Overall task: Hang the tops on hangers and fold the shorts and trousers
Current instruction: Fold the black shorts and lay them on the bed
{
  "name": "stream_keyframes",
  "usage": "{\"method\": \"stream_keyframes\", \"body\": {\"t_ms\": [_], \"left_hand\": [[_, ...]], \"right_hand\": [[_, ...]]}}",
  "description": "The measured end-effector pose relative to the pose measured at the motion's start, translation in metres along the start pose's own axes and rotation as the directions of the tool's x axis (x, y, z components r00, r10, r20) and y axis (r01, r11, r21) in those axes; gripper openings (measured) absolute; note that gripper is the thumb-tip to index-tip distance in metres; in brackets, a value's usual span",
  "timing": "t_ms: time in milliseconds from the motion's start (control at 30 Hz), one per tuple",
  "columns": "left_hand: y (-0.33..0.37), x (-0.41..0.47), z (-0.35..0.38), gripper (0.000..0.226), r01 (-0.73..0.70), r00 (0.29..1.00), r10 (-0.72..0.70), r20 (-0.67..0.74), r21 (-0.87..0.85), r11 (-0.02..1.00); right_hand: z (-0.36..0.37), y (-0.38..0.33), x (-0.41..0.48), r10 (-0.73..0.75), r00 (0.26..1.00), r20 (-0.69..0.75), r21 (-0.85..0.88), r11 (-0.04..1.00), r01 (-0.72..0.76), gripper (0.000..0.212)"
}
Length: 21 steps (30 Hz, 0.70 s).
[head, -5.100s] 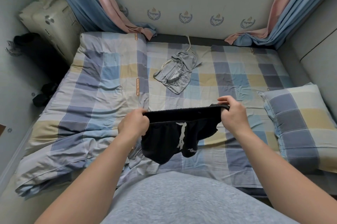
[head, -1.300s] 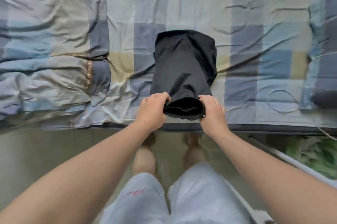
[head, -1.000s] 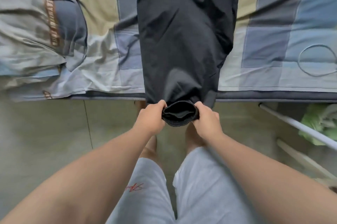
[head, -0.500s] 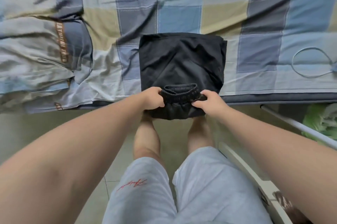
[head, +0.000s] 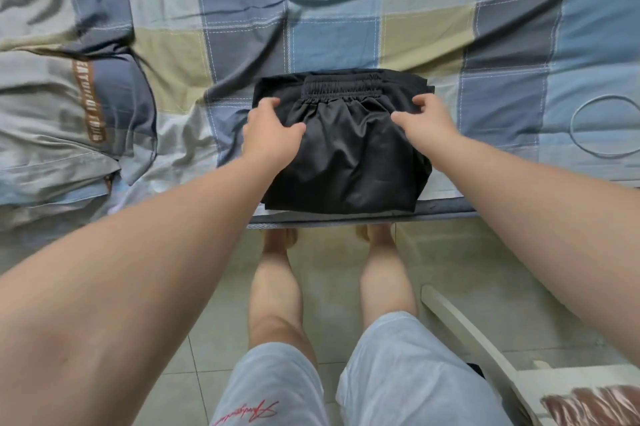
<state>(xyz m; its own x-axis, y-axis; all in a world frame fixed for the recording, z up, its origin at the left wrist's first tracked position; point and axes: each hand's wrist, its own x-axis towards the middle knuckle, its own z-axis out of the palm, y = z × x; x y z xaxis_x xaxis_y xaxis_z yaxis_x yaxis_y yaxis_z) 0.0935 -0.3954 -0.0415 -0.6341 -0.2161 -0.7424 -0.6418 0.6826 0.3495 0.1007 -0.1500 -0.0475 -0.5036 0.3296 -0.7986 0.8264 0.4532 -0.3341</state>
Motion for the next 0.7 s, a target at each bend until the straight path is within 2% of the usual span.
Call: {"method": "stream_keyframes", "body": {"t_ms": [67, 133, 200, 267, 333, 467, 600, 700], "left_hand": [[-0.013, -0.007, 0.009, 0.082, 0.097, 0.992, -0.095, -0.083, 0.019, 0.995], [-0.028, -0.012, 0.02, 0.097, 0.156, 0.981, -0.152, -0.123, 0.03, 0.987], [-0.044, -0.012, 0.032, 0.106, 0.171, 0.98, -0.172, -0.095, -0.023, 0.985], [-0.057, -0.009, 0.042, 0.103, 0.167, 0.985, -0.173, -0.019, -0.185, 0.968], [-0.064, -0.005, 0.049, 0.093, 0.174, 0.984, -0.175, 0.022, -0.282, 0.943], [-0.07, 0.0, 0.052, 0.077, 0.172, 0.985, -0.164, 0.053, -0.265, 0.949], [-0.072, -0.002, 0.043, 0.069, 0.175, 0.979, -0.144, 0.145, -0.231, 0.957], [-0.071, -0.008, 0.032, 0.063, 0.142, 0.974, -0.11, 0.197, -0.154, 0.978]], "right_hand": [[0.005, 0.016, -0.001, 0.028, 0.998, -0.051, -0.01, 1.0, -0.029, 0.076], [0.011, 0.032, 0.0, 0.067, 0.997, -0.033, 0.07, 0.995, -0.064, 0.092], [0.018, 0.047, 0.003, 0.102, 0.994, 0.03, 0.147, 0.984, -0.105, 0.105], [0.023, 0.057, 0.008, 0.105, 0.993, 0.05, 0.14, 0.984, -0.111, 0.109], [0.026, 0.063, 0.015, 0.077, 0.996, 0.039, 0.211, 0.974, -0.083, 0.105], [0.032, 0.067, 0.012, 0.068, 0.996, 0.056, 0.277, 0.957, -0.081, 0.091], [0.037, 0.061, -0.005, 0.091, 0.97, 0.227, 0.35, 0.922, -0.168, 0.076], [0.038, 0.055, -0.023, 0.145, 0.93, 0.337, 0.316, 0.913, -0.257, 0.066]]}}
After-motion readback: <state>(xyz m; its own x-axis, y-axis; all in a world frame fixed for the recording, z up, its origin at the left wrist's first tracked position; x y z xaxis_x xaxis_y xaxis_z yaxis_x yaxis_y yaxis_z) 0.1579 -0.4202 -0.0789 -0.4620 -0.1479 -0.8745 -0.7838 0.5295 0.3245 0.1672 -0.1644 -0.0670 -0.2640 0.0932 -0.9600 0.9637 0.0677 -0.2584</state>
